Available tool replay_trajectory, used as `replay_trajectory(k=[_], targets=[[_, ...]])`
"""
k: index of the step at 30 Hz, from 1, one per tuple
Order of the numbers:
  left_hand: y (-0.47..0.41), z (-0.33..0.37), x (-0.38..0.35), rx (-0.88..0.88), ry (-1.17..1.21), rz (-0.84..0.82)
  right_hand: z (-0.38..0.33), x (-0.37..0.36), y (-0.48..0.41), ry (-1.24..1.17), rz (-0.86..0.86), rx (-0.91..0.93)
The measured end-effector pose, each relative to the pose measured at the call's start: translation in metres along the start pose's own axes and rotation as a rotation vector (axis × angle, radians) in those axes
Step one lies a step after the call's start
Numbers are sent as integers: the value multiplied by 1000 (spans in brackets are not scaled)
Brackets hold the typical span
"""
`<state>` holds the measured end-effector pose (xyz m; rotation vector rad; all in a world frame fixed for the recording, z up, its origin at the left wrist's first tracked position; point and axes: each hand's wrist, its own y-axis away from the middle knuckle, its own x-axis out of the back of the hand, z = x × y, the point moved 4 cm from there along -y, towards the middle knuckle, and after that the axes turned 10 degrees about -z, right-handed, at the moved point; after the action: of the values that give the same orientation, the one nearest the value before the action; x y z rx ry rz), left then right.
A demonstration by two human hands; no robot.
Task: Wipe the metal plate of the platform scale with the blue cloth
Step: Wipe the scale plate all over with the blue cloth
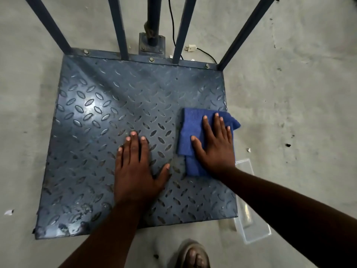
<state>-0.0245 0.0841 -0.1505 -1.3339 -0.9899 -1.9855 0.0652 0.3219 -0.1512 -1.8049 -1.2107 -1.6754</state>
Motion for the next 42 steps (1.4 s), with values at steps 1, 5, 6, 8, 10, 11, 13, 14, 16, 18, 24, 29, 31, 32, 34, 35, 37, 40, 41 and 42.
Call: replay_trajectory(k=[1,5,6,8,10,11,13,14,16,18,24,29,31,32,34,35,37,40,41,42], targets=[[0,-1,0,-6,10,6,1,7,-20,-17,39,-46],[1,-2,-2,-7,8,11,16,37,-113,-218,50,-213],[1,-1,-2,-7,6,11,17,40,-129,-218,42,-239],[1,-1,-4,-5,-5,9,16,45,-150,-154,55,-269],[1,0,-4,-7,-9,10,8,46,-151,-109,63,-287],[2,-1,-4,-9,-7,12,1,45,-146,-92,52,-272],[1,-2,-2,-11,8,15,-24,37,-132,-12,14,-118],[1,-1,-2,-12,16,14,-38,30,-122,34,-16,10],[1,0,-1,-11,17,20,-58,14,-96,88,-60,220],[1,0,-1,-14,14,26,-59,6,-76,62,-60,248],[0,0,-1,-12,27,-1,-47,1,-50,95,-14,113],[-4,-28,6,-106,-9,-11,-47,1,-52,122,-31,91],[-7,-45,13,-59,-6,-17,-46,1,-54,108,-35,59],[-8,-47,16,-15,7,-11,-44,3,-55,92,-24,22],[-10,-48,15,23,22,9,-51,3,-66,68,10,-59],[-9,-46,15,16,23,11,-56,5,-76,53,19,-106],[-7,-47,14,7,28,12,-72,8,-100,-3,34,-215],[-7,-51,13,5,41,19,-129,9,-131,-44,60,-216],[-8,-51,12,3,47,19,-163,5,-135,-4,63,-74],[-8,-51,11,1,55,18,-201,-3,-135,52,42,143]])
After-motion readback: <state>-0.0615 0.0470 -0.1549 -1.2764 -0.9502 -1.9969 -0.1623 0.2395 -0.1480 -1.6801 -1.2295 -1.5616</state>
